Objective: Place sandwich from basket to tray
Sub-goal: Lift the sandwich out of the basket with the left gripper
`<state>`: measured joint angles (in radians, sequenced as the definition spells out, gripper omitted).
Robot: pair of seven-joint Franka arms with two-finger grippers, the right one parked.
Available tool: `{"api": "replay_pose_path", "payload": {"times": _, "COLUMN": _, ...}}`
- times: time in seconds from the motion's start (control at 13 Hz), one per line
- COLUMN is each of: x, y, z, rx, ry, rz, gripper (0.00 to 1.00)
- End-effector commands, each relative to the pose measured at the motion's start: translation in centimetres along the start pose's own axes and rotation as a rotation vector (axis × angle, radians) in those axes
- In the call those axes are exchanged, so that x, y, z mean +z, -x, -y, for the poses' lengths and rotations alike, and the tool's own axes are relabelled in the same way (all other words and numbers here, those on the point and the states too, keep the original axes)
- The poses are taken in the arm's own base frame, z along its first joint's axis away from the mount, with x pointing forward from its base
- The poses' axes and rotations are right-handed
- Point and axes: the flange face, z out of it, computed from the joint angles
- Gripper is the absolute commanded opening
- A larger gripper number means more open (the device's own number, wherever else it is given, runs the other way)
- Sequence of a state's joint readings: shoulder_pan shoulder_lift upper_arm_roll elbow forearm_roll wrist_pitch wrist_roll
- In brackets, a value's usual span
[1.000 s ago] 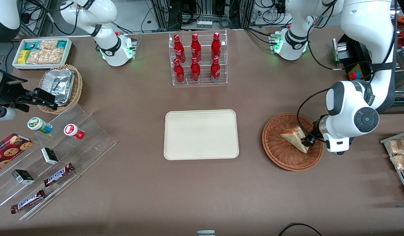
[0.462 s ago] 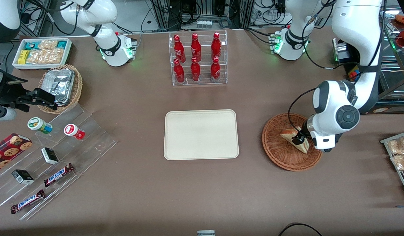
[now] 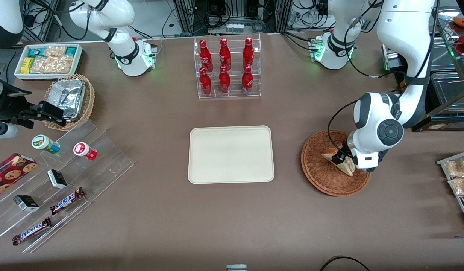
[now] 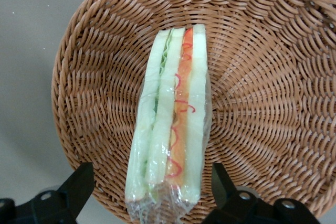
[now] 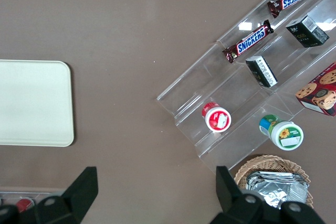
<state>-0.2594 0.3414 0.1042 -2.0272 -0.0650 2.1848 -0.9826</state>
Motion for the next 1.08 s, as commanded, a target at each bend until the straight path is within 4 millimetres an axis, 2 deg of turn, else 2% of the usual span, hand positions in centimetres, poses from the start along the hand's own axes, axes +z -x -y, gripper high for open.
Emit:
{"api": "replay_pose_path", "payload": {"times": 0.0, "x": 0.0, "y": 0.0, "z": 0.1, "rx": -0.010, "ry": 0.005, "rz": -0.022, "gripper": 0.62}}
{"api": "replay_pose_path", "payload": {"times": 0.23, "x": 0.1, "y": -0.5, "z": 0.1, "rx": -0.012, "ry": 0.003, "rz": -0.027, "gripper": 0.04}}
{"api": "replay_pose_path", "payload": {"times": 0.31, "x": -0.1, "y": -0.6, "z": 0.0, "rx": -0.013, "ry": 0.006, "rz": -0.029, "gripper": 0.00}}
{"api": "replay_pose_path", "payload": {"times": 0.46, "x": -1.3, "y": -0.8, "z": -0.4, "rx": -0.011, "ry": 0.018, "rz": -0.035, "gripper": 0.00}}
{"api": "replay_pose_path", "payload": {"times": 0.69, "x": -5.9, "y": 0.0, "z": -1.5, "rx": 0.022, "ry": -0.042, "rz": -0.019, "gripper": 0.00}}
{"api": "replay_pose_path", "payload": {"times": 0.85, "x": -10.0, "y": 4.0, "z": -3.5, "rx": 0.099, "ry": -0.096, "rz": -0.020, "gripper": 0.00}}
{"api": "replay_pose_path", "payload": {"times": 1.0, "x": -13.1, "y": 8.2, "z": -5.7, "rx": 0.165, "ry": -0.102, "rz": -0.019, "gripper": 0.00}}
